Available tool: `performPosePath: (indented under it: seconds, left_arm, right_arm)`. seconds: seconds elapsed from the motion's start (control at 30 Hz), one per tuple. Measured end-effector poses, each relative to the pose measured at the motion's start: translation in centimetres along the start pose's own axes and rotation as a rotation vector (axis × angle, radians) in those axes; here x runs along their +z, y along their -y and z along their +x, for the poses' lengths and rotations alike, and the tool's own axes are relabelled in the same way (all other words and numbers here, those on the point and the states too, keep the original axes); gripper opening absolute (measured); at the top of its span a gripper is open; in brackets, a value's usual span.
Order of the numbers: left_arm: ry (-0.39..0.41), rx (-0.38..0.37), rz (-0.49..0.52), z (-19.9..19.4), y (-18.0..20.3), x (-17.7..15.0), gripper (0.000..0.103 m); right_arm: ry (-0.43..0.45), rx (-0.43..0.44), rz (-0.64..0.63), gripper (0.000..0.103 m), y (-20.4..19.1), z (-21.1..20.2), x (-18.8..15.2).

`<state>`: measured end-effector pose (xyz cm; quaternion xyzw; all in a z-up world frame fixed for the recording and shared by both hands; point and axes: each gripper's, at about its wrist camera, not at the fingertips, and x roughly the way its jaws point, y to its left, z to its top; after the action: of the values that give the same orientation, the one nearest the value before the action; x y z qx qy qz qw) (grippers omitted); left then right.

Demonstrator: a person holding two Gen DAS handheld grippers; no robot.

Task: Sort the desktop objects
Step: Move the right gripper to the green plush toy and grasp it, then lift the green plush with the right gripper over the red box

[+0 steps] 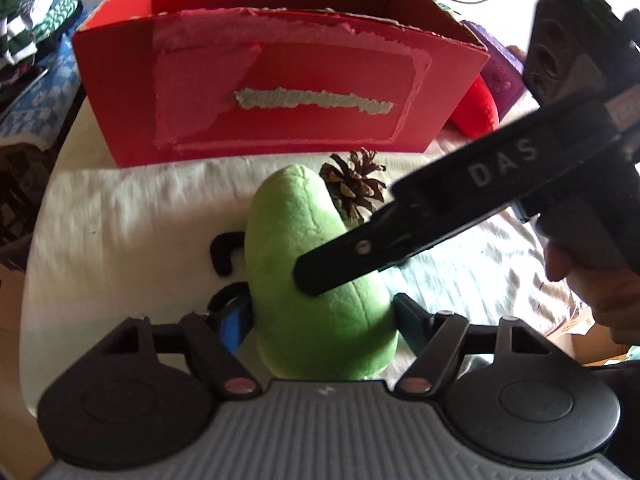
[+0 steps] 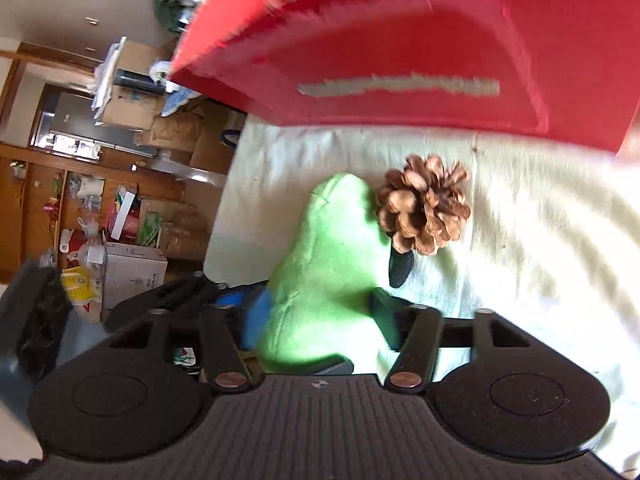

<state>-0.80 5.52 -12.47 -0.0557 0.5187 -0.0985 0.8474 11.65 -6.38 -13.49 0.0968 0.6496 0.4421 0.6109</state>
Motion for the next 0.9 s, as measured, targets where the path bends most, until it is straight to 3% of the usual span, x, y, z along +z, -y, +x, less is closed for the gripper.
performPosePath:
  seconds: [0.27, 0.5, 0.73, 0.9]
  left_arm:
    - [0.051, 0.043, 0.027, -3.6, -0.1, 0.6, 0.069]
    - [0.135, 0.062, 0.046, -7.7, -0.4, 2.3, 0.069]
    - [0.331, 0.047, 0.145, -12.6, 1.6, 5.7, 0.069]
    - [0.427, -0.012, 0.231, -12.2, 2.4, 11.5, 0.069]
  right_arm:
    - [0.0, 0.043, -0.073, 0.054, -2.6, -1.0, -0.4]
    - [0.09, 0.071, -0.149, 0.053, -6.0, -1.8, -0.1]
    - [0.311, 0.043, -0.268, 0.053, -9.6, -6.7, 0.0]
    - [0.515, -0.112, -0.372, 0.053, -11.8, -10.8, 1.7]
